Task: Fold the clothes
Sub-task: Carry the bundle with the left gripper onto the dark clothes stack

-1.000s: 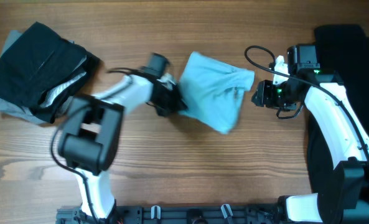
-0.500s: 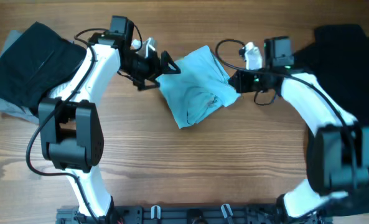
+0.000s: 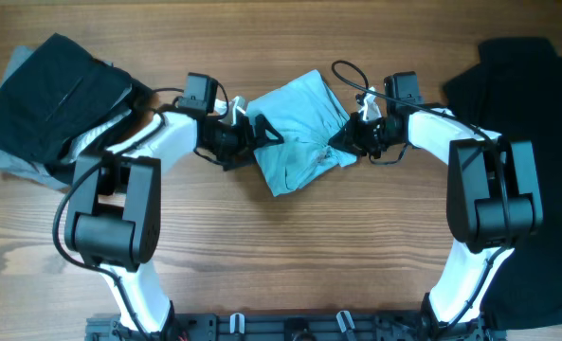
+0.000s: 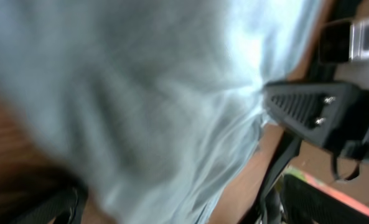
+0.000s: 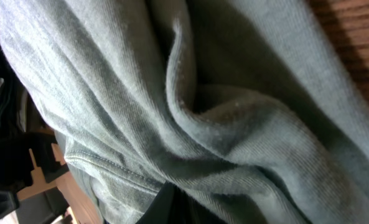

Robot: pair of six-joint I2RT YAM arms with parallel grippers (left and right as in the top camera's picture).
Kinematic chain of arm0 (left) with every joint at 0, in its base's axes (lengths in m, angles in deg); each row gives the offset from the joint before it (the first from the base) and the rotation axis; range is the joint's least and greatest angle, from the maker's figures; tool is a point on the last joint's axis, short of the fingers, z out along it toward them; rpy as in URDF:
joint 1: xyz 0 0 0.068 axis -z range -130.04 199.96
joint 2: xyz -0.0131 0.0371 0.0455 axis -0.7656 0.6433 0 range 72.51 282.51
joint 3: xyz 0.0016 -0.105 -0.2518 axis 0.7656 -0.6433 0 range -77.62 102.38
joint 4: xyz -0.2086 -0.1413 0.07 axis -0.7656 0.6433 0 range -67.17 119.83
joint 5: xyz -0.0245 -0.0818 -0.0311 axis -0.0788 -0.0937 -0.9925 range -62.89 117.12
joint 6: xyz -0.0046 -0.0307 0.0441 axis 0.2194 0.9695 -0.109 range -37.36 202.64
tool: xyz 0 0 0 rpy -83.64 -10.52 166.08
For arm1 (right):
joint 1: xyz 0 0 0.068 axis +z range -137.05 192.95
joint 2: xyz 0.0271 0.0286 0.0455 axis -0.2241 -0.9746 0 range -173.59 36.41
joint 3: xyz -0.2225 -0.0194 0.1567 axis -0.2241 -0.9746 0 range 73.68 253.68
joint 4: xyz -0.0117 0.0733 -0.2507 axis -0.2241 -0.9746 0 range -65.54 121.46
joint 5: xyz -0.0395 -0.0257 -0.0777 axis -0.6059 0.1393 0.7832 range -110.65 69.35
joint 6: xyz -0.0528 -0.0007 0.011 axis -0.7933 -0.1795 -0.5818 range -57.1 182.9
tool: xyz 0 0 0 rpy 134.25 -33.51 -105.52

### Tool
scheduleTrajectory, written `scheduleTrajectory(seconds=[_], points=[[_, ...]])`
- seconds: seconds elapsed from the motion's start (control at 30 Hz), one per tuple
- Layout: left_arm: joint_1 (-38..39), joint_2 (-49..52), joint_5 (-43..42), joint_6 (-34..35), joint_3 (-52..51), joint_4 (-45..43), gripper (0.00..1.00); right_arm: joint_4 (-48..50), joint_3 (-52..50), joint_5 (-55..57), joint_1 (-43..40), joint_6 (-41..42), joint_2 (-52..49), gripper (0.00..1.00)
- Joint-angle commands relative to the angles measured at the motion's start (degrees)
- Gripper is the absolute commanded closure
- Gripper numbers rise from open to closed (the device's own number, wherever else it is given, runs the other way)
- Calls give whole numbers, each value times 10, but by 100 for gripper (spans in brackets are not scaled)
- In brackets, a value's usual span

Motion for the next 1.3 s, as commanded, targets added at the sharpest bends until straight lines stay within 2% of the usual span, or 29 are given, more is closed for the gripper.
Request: scheduleTrajectory(seconds=[0.0,0.17,0.2,0.3,0.33,0.37,0.4,0.5,0.57,0.63,0.67,0.73,0.8,0.9,1.07,1.17,1.27], points=[[31,17,37,53,-62,-75,0,-5,0,35,0,10,-9,92],[80,58,87,140,-64,-164,0,-5,0,35,0,10,-9,92],[84,70,114,181,-64,-179,2,-5,0,35,0,10,-9,92],[93,86,176,266,-64,-201,15,-5,0,35,0,10,-9,92],[96,86,188,274,-64,-212,23,-6,0,35,0,10,-9,93],[100,86,199,274,-64,-219,39,-7,0,35,0,11,-9,93],[104,86,214,276,-64,-221,50,-8,0,35,0,11,-9,93],[110,86,227,271,-64,-229,62,-10,0,35,0,10,-8,94],[111,86,233,223,-64,-235,69,-23,0,36,0,8,0,96],[106,82,193,164,-64,-235,91,-55,0,36,0,-26,44,96],[102,77,169,142,-64,-233,96,-71,0,36,0,-40,64,96],[84,57,132,115,-64,-214,96,-139,0,96,-1,-48,146,96],[54,15,130,72,-63,-170,96,-201,0,170,-6,-43,214,96],[-6,-69,125,32,-53,-98,96,-244,0,243,-7,-50,300,94],[-103,-177,111,32,-8,-108,96,-240,0,238,-7,-18,353,94],[-147,-179,99,31,43,-110,96,-240,0,205,-7,-18,353,94],[-201,-179,101,-2,121,-110,96,-248,0,195,-7,-18,353,94]])
